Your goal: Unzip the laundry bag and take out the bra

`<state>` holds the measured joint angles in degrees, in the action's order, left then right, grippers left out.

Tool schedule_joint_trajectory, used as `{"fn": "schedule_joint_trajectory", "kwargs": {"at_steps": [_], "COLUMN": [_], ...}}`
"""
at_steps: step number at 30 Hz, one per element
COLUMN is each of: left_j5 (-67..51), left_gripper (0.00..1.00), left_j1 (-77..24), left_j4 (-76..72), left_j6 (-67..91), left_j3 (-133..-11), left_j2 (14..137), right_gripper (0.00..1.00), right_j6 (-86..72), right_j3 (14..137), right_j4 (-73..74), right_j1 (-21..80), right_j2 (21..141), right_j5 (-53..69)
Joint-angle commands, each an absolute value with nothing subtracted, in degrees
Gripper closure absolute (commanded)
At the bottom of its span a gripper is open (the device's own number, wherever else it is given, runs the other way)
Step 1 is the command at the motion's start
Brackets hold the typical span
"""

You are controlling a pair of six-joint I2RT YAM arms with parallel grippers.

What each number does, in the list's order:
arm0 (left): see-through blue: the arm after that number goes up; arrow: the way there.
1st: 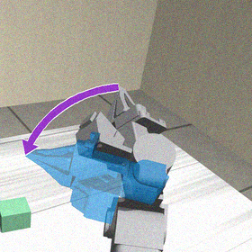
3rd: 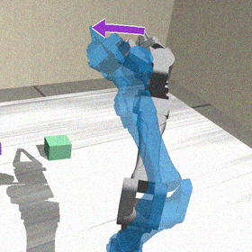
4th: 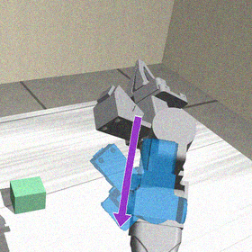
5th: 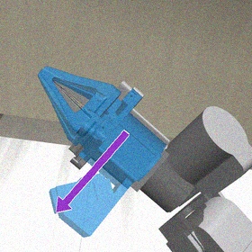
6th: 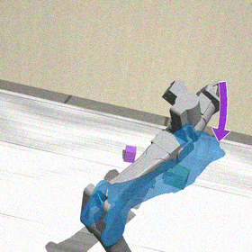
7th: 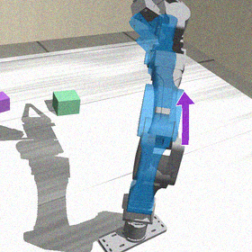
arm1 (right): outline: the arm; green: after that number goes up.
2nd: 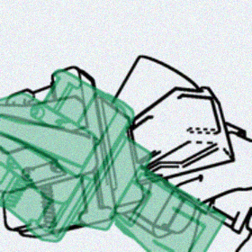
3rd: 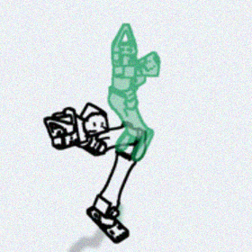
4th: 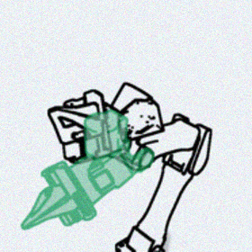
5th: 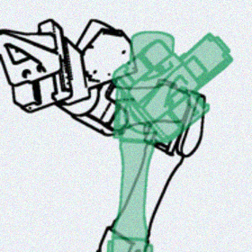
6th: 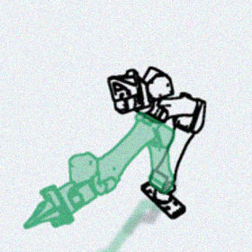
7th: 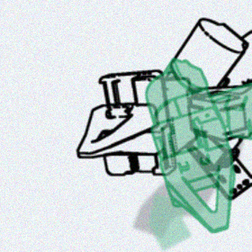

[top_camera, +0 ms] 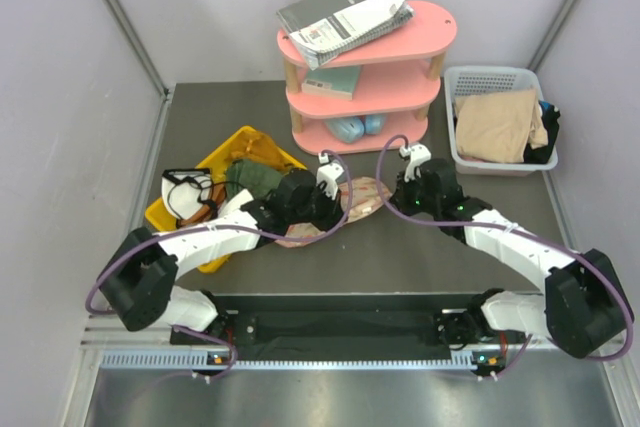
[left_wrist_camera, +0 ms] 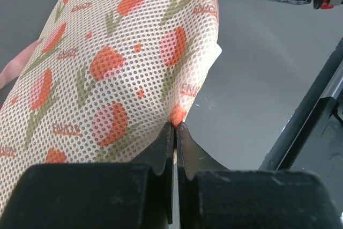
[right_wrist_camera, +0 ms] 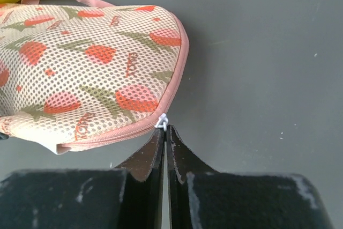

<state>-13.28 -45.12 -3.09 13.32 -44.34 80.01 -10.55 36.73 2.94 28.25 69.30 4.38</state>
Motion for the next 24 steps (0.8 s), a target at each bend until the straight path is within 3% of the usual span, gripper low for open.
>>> {"fn": "schedule_joint_trajectory", "kwargs": {"at_steps": [1,17,24], "left_j5": [-14.5,-19.95,-14.41], "left_gripper": [1.0,1.0,1.0], "left_j1": [-44.91,-44.91,-44.91], "left_j4": [-4.04,-9.14,-8.79], "left_j6": [13.89,7.83,7.91], "left_j3": [-42.54,-56.51,-51.34], "left_j2": [77.61,93.51,90.8], "right_gripper": [1.0,1.0,1.0], "right_j6": [-9.58,-15.64,-17.49], "right_j3": [38.05,43.24,40.87], "right_j4": [2.98,24.69,23.39], "right_j1": [26.81,26.81,29.52], "right_j2": [69.61,58.98,58.97], "right_j5": [3.78,-6.68,-0.89]}}
